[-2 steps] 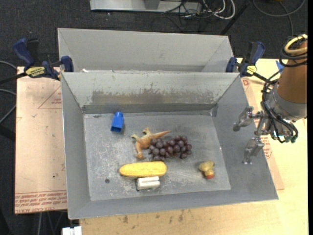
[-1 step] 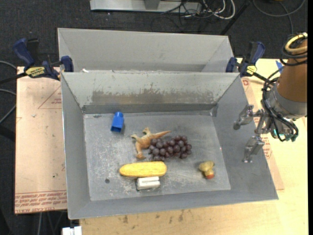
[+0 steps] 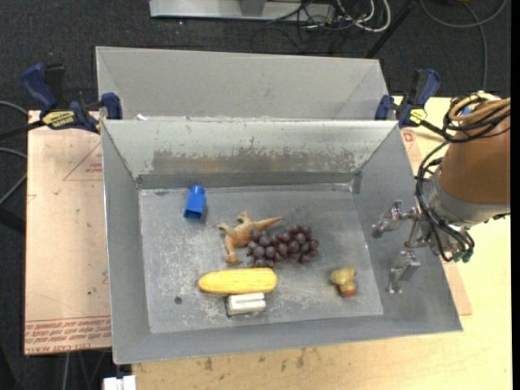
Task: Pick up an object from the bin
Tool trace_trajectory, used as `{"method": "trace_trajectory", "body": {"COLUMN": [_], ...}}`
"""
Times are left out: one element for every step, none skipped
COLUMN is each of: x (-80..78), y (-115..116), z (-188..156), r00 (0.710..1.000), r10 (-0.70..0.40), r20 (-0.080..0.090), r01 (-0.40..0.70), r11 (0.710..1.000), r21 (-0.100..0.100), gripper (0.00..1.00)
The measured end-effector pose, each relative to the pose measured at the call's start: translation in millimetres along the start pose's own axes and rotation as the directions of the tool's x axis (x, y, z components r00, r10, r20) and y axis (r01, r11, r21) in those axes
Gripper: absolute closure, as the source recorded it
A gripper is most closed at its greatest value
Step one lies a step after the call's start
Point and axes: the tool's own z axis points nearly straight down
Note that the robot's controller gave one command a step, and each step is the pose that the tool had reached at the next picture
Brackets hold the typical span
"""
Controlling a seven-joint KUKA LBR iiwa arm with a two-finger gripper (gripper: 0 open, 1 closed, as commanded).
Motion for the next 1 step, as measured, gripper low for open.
{"method": "trace_trajectory", "body": {"x": [4.2], "y": [3.6], "z": [15.5], "r00": [1.0], "r10": [-0.008], "r20": [-0.003], "r01": [0.008], "r11": [1.0], "r21": [-0.001], "gripper": [0.0]}}
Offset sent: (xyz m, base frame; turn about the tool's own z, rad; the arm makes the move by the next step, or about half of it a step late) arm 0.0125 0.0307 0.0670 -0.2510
